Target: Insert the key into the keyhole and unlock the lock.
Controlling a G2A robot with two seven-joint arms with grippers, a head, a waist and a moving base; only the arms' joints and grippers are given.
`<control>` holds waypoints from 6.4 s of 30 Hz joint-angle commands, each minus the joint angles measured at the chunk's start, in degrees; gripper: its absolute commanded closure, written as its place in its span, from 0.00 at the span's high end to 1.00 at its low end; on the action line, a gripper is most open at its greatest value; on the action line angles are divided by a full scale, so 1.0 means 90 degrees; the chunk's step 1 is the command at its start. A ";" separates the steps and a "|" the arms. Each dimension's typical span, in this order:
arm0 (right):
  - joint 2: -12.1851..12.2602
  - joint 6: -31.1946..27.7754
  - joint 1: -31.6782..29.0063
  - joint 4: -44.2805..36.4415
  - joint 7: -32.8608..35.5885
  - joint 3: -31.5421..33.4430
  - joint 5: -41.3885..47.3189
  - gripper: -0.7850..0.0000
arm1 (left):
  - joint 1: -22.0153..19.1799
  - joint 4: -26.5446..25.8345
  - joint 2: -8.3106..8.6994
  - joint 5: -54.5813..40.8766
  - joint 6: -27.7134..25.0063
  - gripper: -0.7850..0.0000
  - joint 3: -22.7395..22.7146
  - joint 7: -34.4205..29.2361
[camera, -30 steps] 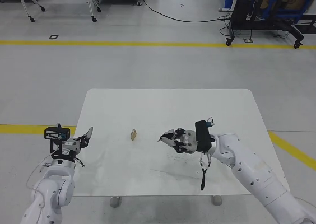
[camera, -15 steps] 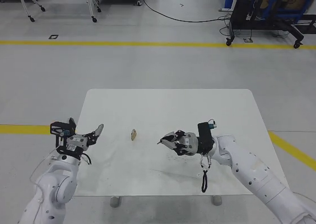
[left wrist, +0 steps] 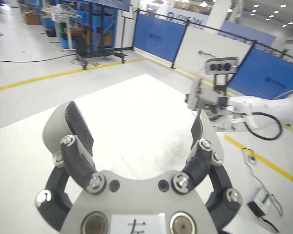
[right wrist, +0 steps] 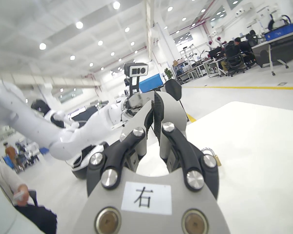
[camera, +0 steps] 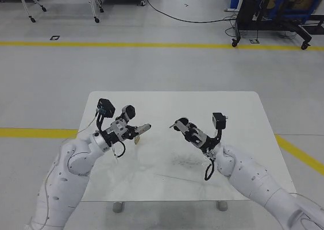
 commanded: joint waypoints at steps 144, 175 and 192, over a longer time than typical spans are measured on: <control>0.0121 0.1848 -0.0146 -0.0113 0.7696 0.0786 0.4593 0.44 | -0.2722 0.3284 0.0136 -0.6128 0.0929 0.00 0.2838 -0.5454; -0.0300 0.1365 -0.0053 0.0499 0.8095 0.0783 0.4713 0.00 | -0.3025 0.3452 0.0154 -0.6432 0.1054 0.00 0.3503 -0.5580; -0.0136 0.0403 -0.0251 0.0997 0.8335 0.1642 0.5282 0.00 | -0.3052 0.3427 0.0164 -0.6506 0.0793 1.00 0.3516 -0.5319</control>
